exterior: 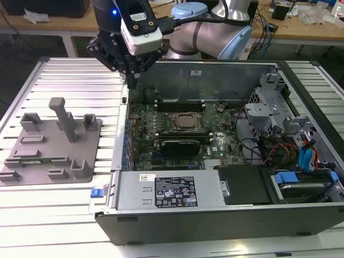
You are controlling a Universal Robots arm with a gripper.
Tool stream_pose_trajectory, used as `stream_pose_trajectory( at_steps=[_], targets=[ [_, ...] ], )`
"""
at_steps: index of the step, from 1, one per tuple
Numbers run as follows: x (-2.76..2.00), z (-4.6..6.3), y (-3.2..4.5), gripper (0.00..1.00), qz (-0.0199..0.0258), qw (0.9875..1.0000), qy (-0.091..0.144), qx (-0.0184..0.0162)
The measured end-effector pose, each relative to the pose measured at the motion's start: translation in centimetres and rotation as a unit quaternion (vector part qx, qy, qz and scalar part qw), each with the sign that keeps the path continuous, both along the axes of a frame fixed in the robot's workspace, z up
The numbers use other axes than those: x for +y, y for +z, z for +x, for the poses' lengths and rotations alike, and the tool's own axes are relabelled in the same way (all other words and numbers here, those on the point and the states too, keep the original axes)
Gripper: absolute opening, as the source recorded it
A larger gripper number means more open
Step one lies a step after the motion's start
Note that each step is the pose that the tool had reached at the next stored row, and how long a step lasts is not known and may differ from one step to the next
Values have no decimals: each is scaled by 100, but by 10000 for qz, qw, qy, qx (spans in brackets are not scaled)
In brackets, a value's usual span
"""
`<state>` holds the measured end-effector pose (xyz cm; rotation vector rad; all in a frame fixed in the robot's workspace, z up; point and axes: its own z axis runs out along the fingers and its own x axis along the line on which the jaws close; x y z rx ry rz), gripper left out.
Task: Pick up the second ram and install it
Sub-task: 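Reach for the second ram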
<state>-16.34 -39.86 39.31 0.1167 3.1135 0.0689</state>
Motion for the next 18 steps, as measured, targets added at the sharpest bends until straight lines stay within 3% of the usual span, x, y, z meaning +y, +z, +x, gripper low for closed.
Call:
stream_pose_trajectory(
  at_steps=[8, 13, 18],
  targets=[
    [0, -276, -1, 8, 0, 10000, 1, -4],
    [1, -503, -13, 8, 0, 10000, 0, -8],
    [2, -733, -92, 8, 0, 10000, 0, -8]
  ],
)
